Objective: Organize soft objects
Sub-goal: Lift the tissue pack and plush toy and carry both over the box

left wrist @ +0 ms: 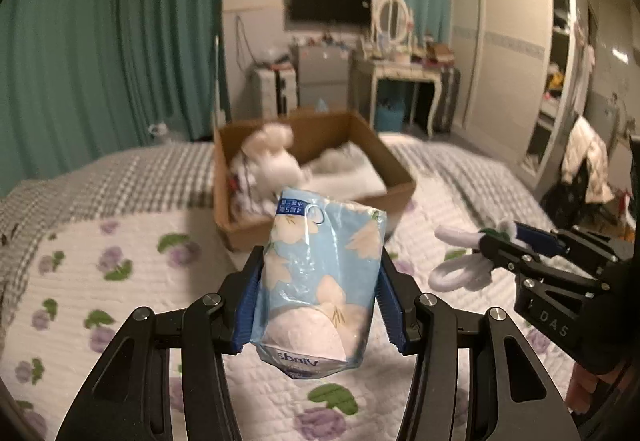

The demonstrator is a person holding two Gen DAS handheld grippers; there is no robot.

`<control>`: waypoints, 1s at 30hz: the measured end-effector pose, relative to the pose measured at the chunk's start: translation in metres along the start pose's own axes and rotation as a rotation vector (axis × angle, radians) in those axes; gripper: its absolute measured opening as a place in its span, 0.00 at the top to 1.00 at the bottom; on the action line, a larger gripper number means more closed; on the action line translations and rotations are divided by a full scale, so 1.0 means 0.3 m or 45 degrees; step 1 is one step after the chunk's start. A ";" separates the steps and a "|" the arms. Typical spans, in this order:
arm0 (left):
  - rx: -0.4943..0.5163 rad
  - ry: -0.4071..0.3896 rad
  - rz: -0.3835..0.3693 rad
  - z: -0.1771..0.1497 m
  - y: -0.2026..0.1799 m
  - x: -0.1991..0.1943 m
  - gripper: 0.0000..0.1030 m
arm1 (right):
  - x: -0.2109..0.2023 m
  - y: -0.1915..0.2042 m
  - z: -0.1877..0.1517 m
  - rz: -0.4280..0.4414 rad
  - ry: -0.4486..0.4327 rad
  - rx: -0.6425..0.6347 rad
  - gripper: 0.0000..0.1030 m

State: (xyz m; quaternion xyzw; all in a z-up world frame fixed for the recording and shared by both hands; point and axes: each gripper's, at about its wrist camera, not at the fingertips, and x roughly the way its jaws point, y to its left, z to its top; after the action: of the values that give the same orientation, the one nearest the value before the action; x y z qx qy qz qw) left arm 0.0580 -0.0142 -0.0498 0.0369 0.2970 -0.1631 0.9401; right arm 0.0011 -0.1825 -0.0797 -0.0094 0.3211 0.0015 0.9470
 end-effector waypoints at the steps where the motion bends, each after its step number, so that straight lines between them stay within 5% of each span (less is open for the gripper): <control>1: -0.018 -0.023 -0.006 0.016 0.015 -0.031 0.51 | -0.027 0.010 0.016 0.003 -0.025 -0.004 0.70; 18: -0.131 -0.408 0.047 0.349 0.107 -0.439 0.50 | -0.487 0.058 0.378 0.055 -0.495 -0.036 0.70; 30: -0.095 -0.452 0.077 0.471 0.119 -0.335 0.50 | -0.480 0.096 0.520 0.037 -0.590 -0.097 0.69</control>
State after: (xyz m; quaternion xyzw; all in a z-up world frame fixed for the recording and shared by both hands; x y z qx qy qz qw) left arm 0.0694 0.0247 0.1225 -0.0185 0.1310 -0.1276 0.9830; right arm -0.0186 -0.1503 0.1313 -0.0401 0.0949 0.0293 0.9942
